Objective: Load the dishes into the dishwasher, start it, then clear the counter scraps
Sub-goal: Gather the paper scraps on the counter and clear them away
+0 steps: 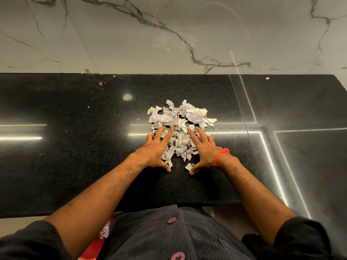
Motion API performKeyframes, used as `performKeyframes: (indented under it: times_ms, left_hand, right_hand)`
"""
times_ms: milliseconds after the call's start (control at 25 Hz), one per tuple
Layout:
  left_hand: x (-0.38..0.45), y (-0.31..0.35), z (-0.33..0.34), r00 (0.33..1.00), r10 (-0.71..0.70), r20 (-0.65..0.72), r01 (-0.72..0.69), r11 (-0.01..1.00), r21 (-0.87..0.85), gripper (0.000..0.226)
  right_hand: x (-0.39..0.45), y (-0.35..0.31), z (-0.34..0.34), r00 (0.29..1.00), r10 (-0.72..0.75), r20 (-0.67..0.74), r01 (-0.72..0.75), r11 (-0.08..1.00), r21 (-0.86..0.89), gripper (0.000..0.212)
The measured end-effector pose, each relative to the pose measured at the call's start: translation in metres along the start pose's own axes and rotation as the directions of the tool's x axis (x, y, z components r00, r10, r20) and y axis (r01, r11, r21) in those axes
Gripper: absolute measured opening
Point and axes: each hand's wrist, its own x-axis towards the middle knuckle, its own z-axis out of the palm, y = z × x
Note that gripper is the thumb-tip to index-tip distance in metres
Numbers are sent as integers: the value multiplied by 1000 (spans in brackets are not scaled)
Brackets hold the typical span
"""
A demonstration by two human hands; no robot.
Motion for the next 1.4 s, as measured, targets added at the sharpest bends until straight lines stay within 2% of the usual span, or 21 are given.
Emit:
performKeyframes:
  times_ms: [120, 200, 360, 440, 520, 600, 760, 880, 1120, 1280, 1400]
  left_hand:
    - [8, 2, -3, 999, -30, 45, 33, 997, -64, 151]
    - [7, 3, 2, 999, -25, 24, 28, 994, -106, 145]
    - [0, 3, 14, 998, 26, -56, -37, 979, -199, 127]
    - [-4, 5, 17, 990, 39, -138, -70, 972, -224, 114]
    - [-5, 9, 20, 960, 54, -275, -121, 965, -233, 92]
    - [-6, 15, 21, 934, 50, -354, -143, 960, -240, 69]
    - [-3, 24, 23, 898, 5, -441, -129, 959, -251, 38]
    - [2, 34, 24, 879, -81, -471, -97, 935, -342, 28]
    - [3, 47, 21, 874, -162, -457, -46, 911, -409, 25]
    - [-6, 57, 22, 833, -245, -497, -5, 894, -448, 29]
    - [-19, 55, 23, 811, -293, -507, 17, 877, -481, 32]
  right_hand:
    - [15, -6, -5, 997, -69, 24, 70, 996, -56, 153]
    - [21, -10, -4, 993, -121, 17, 121, 992, -44, 143]
    - [23, -9, 5, 970, -212, -121, 224, 970, 95, 96]
    - [20, -7, 10, 949, -262, -176, 286, 950, 123, 71]
    - [19, -9, 16, 915, -328, -235, 357, 929, 94, 53]
    - [20, -10, 20, 874, -362, -323, 407, 910, 83, 39]
    - [25, -9, 14, 855, -355, -378, 426, 897, 122, 36]
    - [24, -6, 10, 866, -281, -413, 395, 891, 223, 31]
    - [20, 4, 8, 911, -127, -392, 312, 835, 454, 30]
    - [18, 7, 10, 924, -4, -383, 265, 729, 631, 29]
    - [17, -3, 15, 922, 8, -388, 282, 672, 685, 30]
